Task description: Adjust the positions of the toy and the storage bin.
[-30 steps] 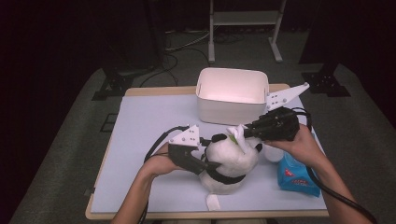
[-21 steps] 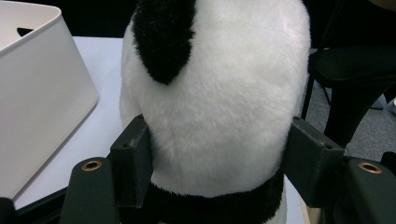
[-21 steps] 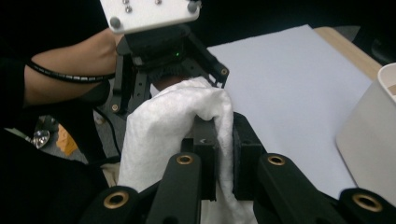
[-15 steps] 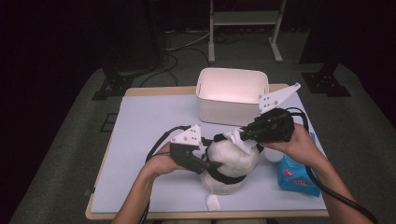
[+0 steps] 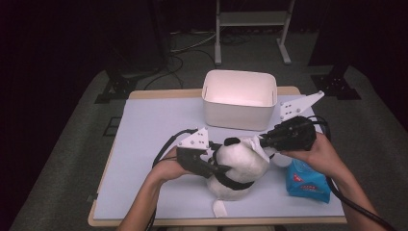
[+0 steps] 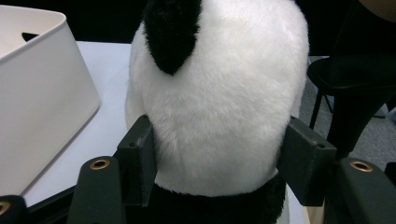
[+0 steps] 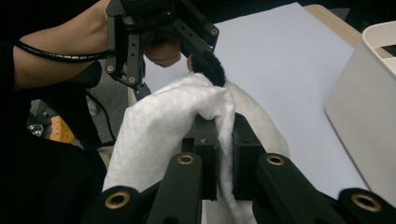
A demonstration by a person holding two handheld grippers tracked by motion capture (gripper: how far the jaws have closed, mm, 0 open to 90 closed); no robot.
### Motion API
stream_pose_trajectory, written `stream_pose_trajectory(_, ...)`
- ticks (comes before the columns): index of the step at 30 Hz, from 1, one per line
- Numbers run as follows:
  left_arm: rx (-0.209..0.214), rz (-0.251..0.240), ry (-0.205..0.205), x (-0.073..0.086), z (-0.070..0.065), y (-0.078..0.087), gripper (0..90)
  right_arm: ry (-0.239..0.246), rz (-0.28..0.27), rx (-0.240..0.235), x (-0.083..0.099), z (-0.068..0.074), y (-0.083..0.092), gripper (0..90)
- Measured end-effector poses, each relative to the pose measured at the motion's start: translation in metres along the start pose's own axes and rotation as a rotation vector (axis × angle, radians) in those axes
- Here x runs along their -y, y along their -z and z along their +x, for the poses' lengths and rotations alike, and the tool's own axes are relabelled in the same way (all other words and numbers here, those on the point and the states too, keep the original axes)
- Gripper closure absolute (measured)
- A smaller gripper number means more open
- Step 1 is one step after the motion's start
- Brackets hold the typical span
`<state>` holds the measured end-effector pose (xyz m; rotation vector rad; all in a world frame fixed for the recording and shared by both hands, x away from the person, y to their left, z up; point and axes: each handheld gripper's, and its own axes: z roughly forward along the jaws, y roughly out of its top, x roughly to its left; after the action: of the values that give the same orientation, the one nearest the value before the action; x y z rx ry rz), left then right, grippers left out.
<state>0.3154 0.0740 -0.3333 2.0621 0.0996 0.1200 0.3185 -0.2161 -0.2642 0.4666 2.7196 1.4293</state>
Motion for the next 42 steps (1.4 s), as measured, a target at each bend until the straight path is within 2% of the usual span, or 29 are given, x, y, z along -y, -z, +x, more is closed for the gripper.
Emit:
stream_pose_trajectory(1, 0.001, 0.009, -0.014, -0.002, 0.001, 0.0, 36.6, 0.002, -0.002, 0.002, 0.0, 0.0, 0.001, 83.2)
stream_pose_trajectory(2, 0.0, 0.006, -0.007, -0.003, 0.001, 0.0, 36.8, 0.002, -0.007, 0.003, 0.0, 0.001, 0.002, 83.2)
stream_pose_trajectory(4, -0.003, 0.023, -0.019, -0.008, 0.001, 0.001, 37.1, 0.002, -0.021, 0.009, 0.0, 0.001, 0.003, 83.2)
stream_pose_trajectory(10, 0.004, 0.033, -0.031, -0.021, 0.002, 0.005, 37.9, 0.018, -0.06, 0.009, -0.008, 0.004, 0.008, 83.2)
stream_pose_trajectory(15, -0.001, 0.066, -0.041, -0.023, 0.001, 0.006, 37.8, 0.021, -0.063, 0.002, -0.008, 0.005, 0.007, 83.2)
stream_pose_trajectory(18, 0.007, 0.088, -0.032, -0.018, 0.001, -0.001, 36.8, 0.03, -0.012, 0.015, -0.002, 0.005, 0.001, 83.2)
stream_pose_trajectory(20, 0.015, 0.081, -0.015, -0.015, 0.001, -0.004, 34.3, 0.02, 0.001, 0.011, 0.004, 0.003, -0.001, 83.2)
stream_pose_trajectory(23, 0.03, 0.061, 0.012, -0.012, 0.002, -0.006, 27.0, -0.007, -0.014, 0.003, 0.013, -0.001, 0.001, 83.2)
stream_pose_trajectory(26, 0.023, 0.06, 0.048, -0.008, 0.005, -0.007, 19.6, -0.019, -0.016, 0.005, 0.02, -0.004, 0.003, 83.3)
stream_pose_trajectory(34, 0.021, 0.105, 0.092, 0.018, 0.009, -0.015, 15.4, -0.043, -0.012, 0.033, 0.036, -0.007, 0.012, 83.3)
stream_pose_trajectory(35, 0.019, 0.112, 0.104, 0.021, 0.009, -0.017, 10.4, -0.046, -0.009, 0.038, 0.038, -0.007, 0.013, 83.3)
stream_pose_trajectory(37, 0.033, 0.099, 0.122, 0.027, 0.009, -0.018, 9.3, -0.053, -0.007, 0.045, 0.042, -0.008, 0.015, 83.2)
stream_pose_trajectory(40, 0.039, 0.083, 0.117, 0.03, 0.007, -0.019, 8.8, -0.059, -0.006, 0.041, 0.046, -0.01, 0.015, 83.2)
stream_pose_trajectory(42, 0.04, 0.09, 0.103, 0.029, 0.006, -0.018, 8.4, -0.063, 0.0, 0.044, 0.048, -0.011, 0.016, 83.2)
